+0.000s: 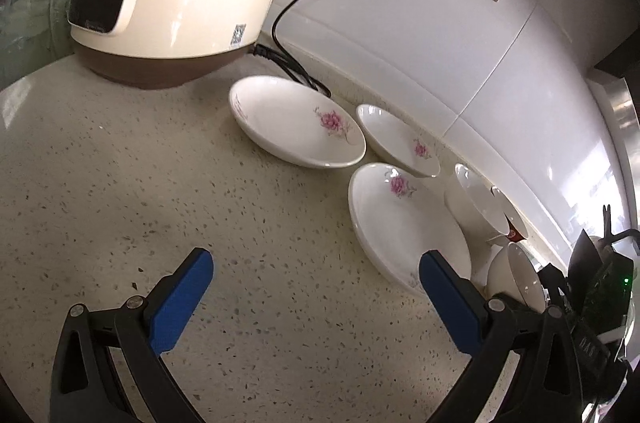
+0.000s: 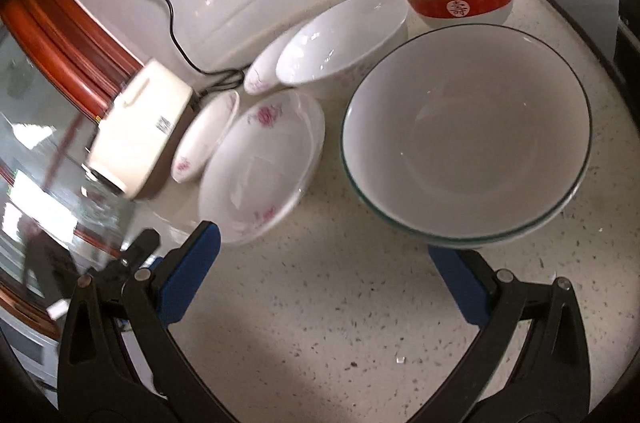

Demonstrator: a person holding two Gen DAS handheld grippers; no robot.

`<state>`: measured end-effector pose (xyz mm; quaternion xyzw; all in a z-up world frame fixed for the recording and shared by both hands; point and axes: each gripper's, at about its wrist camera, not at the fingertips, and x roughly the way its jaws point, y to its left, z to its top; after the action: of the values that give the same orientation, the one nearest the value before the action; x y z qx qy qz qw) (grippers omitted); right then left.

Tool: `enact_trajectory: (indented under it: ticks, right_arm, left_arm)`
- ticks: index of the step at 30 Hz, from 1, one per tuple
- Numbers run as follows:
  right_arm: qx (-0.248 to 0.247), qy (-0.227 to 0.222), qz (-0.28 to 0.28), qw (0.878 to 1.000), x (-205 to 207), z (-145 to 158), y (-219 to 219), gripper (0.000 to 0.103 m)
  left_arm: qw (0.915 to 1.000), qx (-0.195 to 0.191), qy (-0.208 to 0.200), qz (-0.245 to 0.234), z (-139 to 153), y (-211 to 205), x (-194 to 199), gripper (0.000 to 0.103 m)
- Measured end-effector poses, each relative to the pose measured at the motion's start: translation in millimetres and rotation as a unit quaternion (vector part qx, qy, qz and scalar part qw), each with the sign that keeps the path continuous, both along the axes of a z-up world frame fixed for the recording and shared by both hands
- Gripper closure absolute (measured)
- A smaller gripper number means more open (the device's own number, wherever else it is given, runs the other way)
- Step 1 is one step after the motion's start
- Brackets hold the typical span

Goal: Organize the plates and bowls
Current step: 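Move both tools toward the rim of the large pink-flower plate, then close the left tool on the plate rim while the right tool grips it too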

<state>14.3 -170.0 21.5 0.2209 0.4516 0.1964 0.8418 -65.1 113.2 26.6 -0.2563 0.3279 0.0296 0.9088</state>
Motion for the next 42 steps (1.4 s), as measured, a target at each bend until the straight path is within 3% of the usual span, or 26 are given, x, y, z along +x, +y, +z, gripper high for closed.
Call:
enact_trajectory:
  ticks: [3,8,12,17,20,22,23,24,25,26,30,42]
  right_arm:
    - [-0.006,-0.004,0.012,1.0,5,-1,9,0.001]
    - [-0.012,0.019,0.022,1.0,19,-1,27,0.018]
    - [-0.012,0.032,0.019,0.999,32,-3,46,0.019]
    - [-0.028,0.042,-0.008,0.999,47,-5,62,0.033]
    - [-0.038,0.035,-0.026,0.998,50,-9,61,0.055]
    - [-0.036,0.02,-0.03,0.999,47,-15,56,0.078]
    - [-0.033,0.014,-0.031,0.999,46,-17,54,0.082]
    - [-0.018,0.016,-0.032,0.999,45,-20,49,0.085]
    - [-0.01,0.019,-0.03,0.999,46,-21,48,0.086]
    - [-0.008,0.017,-0.028,0.999,45,-22,47,0.086]
    - [-0.031,0.003,-0.018,0.999,42,-20,52,0.086]
    - [-0.045,-0.008,-0.004,0.999,40,-20,55,0.081]
  left_arm:
    - [1.0,-0.007,0.001,-0.004,0,0,1,0.0]
    - [0.9999,-0.013,0.0,-0.008,-1,0,3,0.0]
    - [0.9987,-0.02,0.037,-0.03,-6,-2,21,0.0]
    - [0.9962,0.01,0.074,-0.044,-6,-7,64,0.001]
    - [0.9947,0.033,0.083,-0.05,-8,-13,85,0.01]
    - [0.9938,0.044,0.085,-0.057,-9,-17,93,0.021]
    - [0.9935,0.047,0.082,-0.063,-9,-19,95,0.036]
    - [0.9929,0.05,0.081,-0.072,-10,-22,97,0.061]
    - [0.992,0.053,0.083,-0.08,-13,-24,98,0.077]
    - [0.9916,0.052,0.084,-0.083,-15,-23,97,0.087]
    - [0.9932,0.033,0.076,-0.083,-15,-16,92,0.089]
    - [0.9935,0.056,0.075,-0.065,-14,-21,88,0.087]
